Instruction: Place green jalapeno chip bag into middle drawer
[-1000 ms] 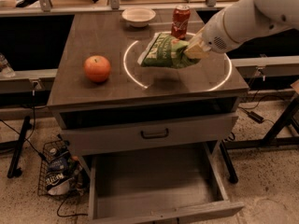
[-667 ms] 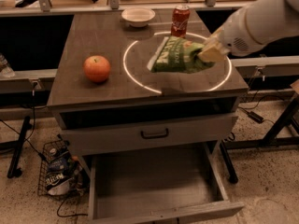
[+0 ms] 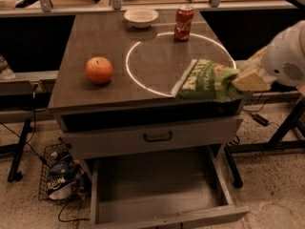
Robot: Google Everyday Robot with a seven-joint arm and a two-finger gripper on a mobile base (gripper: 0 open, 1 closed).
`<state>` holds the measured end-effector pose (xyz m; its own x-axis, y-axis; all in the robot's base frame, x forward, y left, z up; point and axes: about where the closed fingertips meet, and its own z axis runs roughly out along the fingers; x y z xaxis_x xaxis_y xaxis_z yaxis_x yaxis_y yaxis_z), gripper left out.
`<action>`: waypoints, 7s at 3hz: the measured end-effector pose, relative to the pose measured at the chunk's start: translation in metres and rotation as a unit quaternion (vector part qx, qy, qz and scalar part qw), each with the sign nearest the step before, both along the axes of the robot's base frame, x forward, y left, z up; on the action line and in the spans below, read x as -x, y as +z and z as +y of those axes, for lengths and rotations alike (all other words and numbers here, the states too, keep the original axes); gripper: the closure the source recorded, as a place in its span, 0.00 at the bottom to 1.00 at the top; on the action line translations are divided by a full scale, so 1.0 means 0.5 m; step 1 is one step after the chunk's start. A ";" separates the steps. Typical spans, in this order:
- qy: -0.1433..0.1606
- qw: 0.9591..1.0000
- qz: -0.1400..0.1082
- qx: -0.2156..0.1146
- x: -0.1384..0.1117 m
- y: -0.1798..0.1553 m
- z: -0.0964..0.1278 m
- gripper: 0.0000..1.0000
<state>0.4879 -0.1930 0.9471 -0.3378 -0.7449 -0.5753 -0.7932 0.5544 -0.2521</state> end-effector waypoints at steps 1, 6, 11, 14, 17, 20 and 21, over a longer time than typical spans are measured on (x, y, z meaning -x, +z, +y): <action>-0.021 0.998 0.053 0.021 0.091 -0.080 -0.039 1.00; 0.077 0.979 0.189 0.005 0.192 -0.597 -0.003 1.00; 0.097 0.974 0.189 -0.076 0.055 -0.848 0.053 1.00; 0.118 0.966 0.197 -0.116 0.015 -0.988 0.089 0.85; 0.118 0.965 0.202 -0.118 0.023 -0.995 0.097 0.08; 0.052 0.980 0.165 -0.098 0.063 -0.849 -0.028 0.37; 0.041 0.990 0.113 -0.075 0.072 -0.736 -0.073 0.60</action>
Offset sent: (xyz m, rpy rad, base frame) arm -0.0335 -0.0155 -0.0241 -0.0301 0.0704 -0.0353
